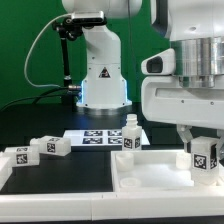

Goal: Assemble one leg

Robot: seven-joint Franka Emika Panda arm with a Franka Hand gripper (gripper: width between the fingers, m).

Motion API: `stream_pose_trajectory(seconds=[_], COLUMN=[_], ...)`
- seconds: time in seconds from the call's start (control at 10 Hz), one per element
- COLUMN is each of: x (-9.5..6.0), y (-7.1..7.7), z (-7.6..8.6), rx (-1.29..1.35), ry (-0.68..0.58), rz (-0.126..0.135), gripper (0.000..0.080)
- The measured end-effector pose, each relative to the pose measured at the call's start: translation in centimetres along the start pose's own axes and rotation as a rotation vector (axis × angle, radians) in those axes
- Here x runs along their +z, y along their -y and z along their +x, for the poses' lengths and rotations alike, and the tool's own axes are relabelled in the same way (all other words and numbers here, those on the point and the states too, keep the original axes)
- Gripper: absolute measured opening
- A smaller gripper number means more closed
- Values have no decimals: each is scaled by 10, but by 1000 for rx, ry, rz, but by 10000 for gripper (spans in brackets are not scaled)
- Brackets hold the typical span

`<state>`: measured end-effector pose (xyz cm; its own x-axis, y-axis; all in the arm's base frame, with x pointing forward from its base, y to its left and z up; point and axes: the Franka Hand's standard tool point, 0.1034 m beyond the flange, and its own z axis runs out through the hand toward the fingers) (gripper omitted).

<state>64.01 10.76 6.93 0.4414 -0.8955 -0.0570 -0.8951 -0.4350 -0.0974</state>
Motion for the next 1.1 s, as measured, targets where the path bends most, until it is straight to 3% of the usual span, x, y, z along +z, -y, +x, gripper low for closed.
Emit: stream_pose_trajectory(seconds=[0.2,0.4,0.6,0.7,0.9,1.0,1.1], x=[1,0,1,1,0,0,1], y=[5,8,7,7,6,7,6], z=[-8,-9,-8,-8,-4,-5,-6], rx=[443,660,713,600,345,120,-2], ry=[22,18,18,15,7,0,-1], rz=[23,48,49,48,49,53,52], gripper=[287,288,287,287,571,571,633])
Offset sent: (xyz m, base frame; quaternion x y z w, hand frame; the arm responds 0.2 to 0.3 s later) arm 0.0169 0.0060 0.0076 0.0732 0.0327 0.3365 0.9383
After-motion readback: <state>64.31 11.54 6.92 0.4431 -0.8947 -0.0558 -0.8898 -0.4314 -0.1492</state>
